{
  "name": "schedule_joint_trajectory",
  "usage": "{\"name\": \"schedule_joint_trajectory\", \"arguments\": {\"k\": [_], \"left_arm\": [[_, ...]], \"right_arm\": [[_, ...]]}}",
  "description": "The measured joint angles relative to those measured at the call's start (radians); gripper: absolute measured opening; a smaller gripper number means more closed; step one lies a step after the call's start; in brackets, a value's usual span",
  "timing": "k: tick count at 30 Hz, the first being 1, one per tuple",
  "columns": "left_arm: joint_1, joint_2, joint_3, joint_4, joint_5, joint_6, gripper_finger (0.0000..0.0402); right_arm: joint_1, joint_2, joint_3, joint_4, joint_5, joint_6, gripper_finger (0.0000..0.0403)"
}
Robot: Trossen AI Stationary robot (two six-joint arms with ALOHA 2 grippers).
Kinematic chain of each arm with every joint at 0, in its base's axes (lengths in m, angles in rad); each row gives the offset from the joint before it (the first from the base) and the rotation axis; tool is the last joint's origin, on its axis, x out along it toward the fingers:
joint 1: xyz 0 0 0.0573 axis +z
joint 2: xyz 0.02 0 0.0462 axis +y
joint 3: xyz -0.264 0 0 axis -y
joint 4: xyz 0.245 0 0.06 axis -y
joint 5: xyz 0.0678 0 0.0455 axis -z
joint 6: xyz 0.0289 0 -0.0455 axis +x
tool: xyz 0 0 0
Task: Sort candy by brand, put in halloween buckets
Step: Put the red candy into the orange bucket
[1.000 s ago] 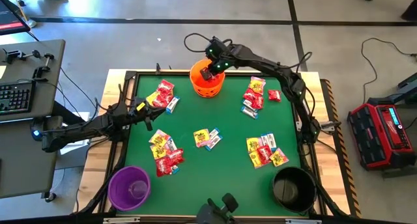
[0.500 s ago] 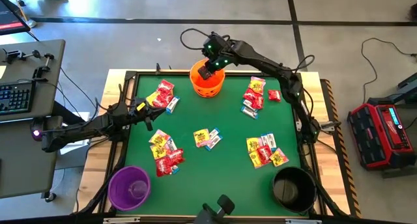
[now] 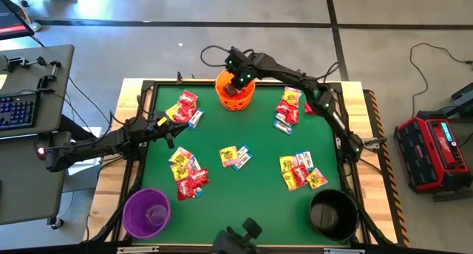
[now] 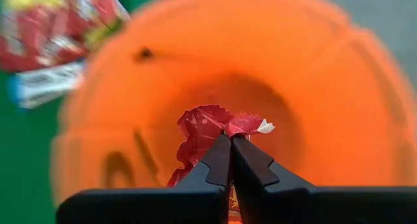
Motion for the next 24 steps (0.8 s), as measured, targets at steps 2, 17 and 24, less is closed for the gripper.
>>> {"name": "schedule_joint_trajectory", "arguments": {"k": [2, 17, 24], "left_arm": [[0.0, 0.002, 0.0, 0.001, 0.0, 0.0, 0.0], [0.0, 0.019, 0.0, 0.001, -0.004, 0.018, 0.0], [0.0, 0.059, 0.0, 0.002, -0.007, 0.017, 0.0]], "right_arm": [[0.0, 0.021, -0.001, 0.003, 0.001, 0.001, 0.0], [0.001, 0.049, -0.001, 0.02, 0.001, -0.029, 0.0022], [0.002, 0.049, -0.001, 0.022, 0.001, -0.027, 0.0098]]}}
